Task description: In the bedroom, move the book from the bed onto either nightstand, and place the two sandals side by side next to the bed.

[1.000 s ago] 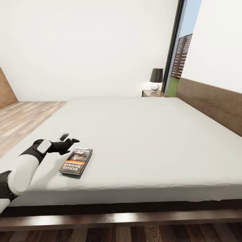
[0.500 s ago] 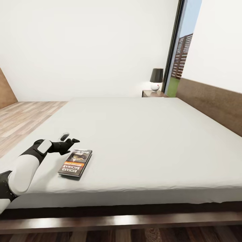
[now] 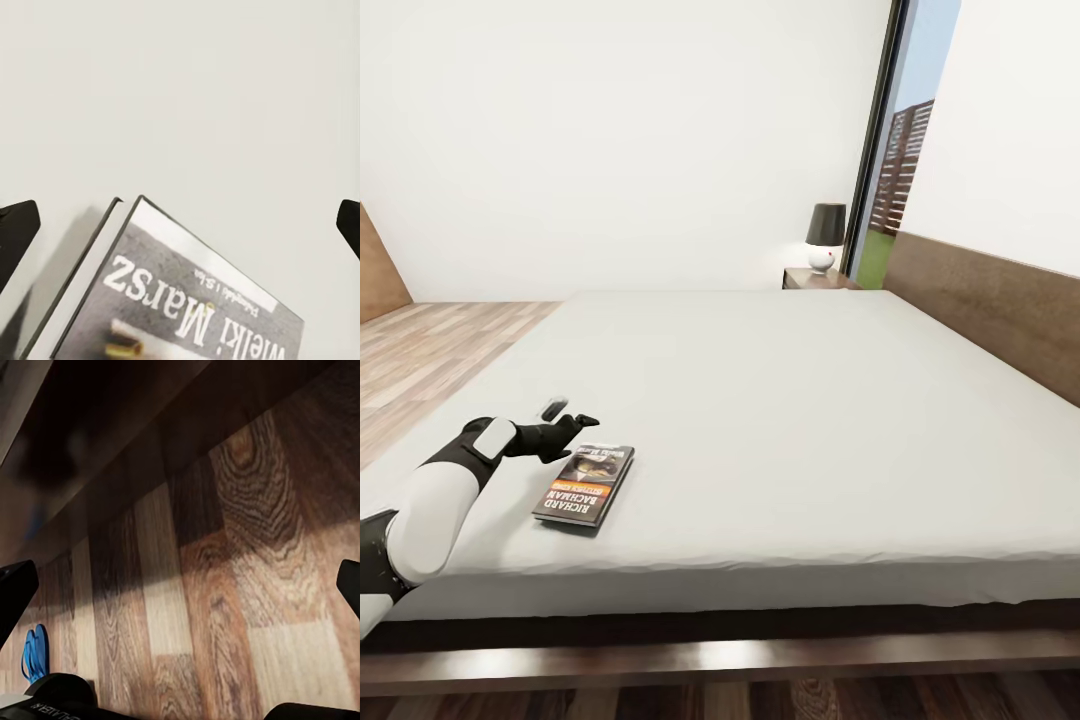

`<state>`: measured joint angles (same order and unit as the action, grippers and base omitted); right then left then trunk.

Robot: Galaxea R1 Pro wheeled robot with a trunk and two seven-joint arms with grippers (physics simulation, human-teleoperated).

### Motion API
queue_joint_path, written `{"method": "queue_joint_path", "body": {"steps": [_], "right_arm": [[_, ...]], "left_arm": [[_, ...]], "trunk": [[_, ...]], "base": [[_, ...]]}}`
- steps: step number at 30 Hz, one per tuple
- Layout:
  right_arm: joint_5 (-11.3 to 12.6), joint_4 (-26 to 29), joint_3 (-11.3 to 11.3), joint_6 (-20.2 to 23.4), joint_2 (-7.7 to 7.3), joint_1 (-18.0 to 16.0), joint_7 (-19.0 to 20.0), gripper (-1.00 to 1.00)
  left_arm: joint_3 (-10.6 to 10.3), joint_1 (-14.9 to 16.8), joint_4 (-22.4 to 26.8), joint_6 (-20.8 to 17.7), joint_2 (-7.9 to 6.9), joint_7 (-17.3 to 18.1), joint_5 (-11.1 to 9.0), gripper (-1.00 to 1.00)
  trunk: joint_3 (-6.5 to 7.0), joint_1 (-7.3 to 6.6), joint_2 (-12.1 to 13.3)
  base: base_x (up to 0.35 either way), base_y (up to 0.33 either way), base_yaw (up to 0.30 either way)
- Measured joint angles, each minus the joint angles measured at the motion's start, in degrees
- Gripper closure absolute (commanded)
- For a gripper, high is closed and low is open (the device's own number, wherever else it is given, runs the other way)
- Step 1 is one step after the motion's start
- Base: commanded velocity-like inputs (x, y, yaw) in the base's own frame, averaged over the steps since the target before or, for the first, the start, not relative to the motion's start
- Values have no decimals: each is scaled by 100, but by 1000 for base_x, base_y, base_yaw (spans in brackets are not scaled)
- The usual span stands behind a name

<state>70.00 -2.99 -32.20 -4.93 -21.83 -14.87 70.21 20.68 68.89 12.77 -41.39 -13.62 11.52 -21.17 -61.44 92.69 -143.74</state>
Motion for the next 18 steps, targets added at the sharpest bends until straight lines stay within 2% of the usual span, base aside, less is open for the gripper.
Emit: {"method": "queue_joint_path", "body": {"steps": [10,18], "right_arm": [[3,0,-2,1,0,0,0,-100],[3,0,-2,0,0,0,0,-100]], "left_arm": [[-8,-31,-5,-5,7,287,16,-100],[-9,-35,-6,-4,7,358,23,-100]], "trunk": [[0,0,0],[0,0,0]], "base": [[0,0,0],[0,0,0]]}}
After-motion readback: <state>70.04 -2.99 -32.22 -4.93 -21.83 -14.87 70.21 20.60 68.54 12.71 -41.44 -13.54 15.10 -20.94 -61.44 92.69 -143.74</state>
